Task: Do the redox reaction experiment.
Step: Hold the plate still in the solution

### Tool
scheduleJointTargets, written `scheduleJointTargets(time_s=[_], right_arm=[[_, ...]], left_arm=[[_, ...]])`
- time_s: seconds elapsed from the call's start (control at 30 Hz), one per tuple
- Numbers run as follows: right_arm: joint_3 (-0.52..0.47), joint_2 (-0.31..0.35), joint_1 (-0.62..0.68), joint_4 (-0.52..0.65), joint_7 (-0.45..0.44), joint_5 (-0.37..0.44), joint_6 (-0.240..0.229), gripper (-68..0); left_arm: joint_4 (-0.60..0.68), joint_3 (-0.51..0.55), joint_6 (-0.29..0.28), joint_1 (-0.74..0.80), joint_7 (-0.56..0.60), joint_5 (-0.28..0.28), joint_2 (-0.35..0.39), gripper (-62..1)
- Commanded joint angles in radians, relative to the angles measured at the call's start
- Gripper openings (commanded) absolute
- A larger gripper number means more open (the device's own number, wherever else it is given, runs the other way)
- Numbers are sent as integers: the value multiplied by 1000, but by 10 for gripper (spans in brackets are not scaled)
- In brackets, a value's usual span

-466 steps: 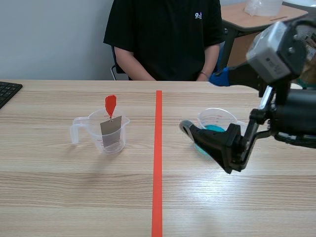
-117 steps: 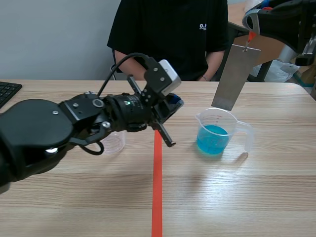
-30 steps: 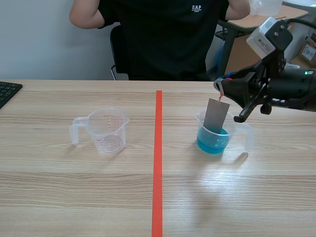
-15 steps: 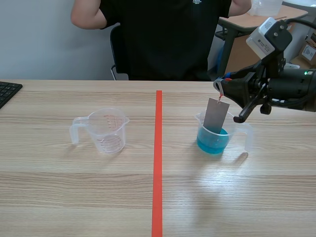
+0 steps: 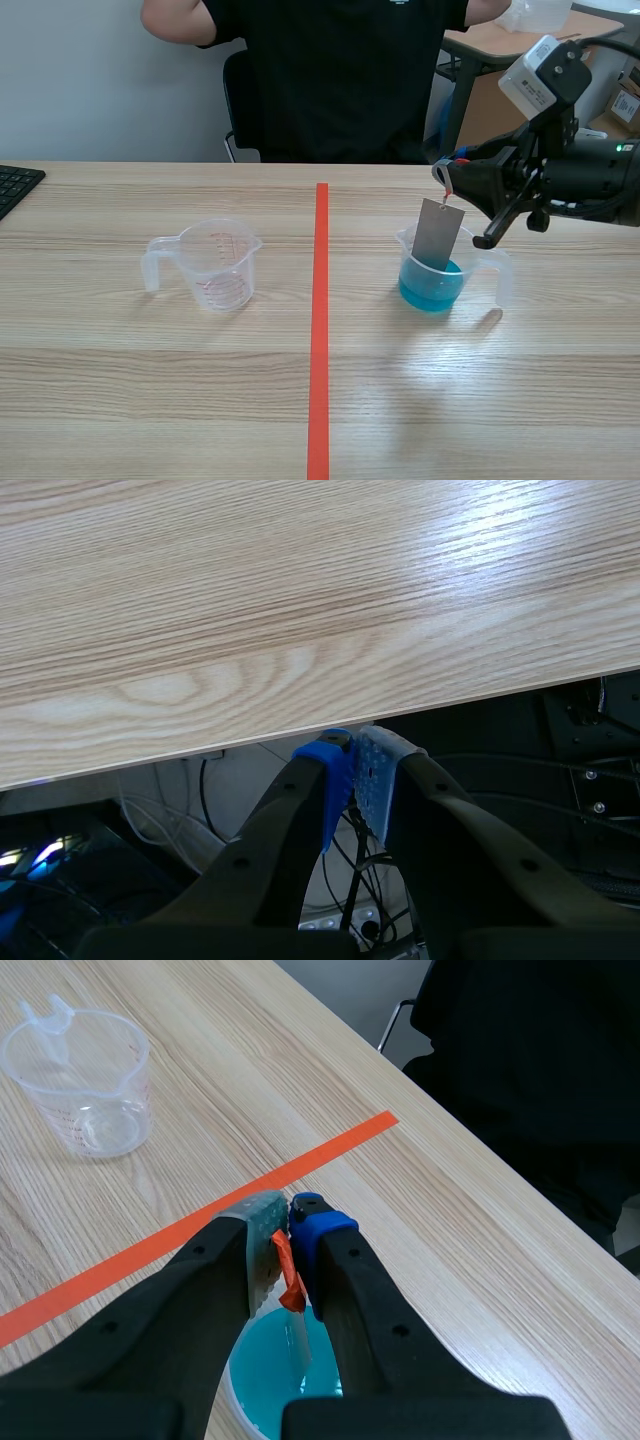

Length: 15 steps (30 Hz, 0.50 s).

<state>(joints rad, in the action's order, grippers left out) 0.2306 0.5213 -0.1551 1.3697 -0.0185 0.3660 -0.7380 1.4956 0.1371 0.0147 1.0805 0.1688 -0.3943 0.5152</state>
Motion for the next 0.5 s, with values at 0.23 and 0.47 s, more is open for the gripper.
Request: scheduleJointTargets(time_s=[0.23, 0.47], right_arm=[[-8, 22, -13, 8, 13, -4, -8, -660], [-10, 29, -11, 13, 21, 0, -8, -660]], left_arm=[[5, 3, -2, 3, 11, -3, -5, -560], [5, 3, -2, 3, 11, -3, -5, -560]])
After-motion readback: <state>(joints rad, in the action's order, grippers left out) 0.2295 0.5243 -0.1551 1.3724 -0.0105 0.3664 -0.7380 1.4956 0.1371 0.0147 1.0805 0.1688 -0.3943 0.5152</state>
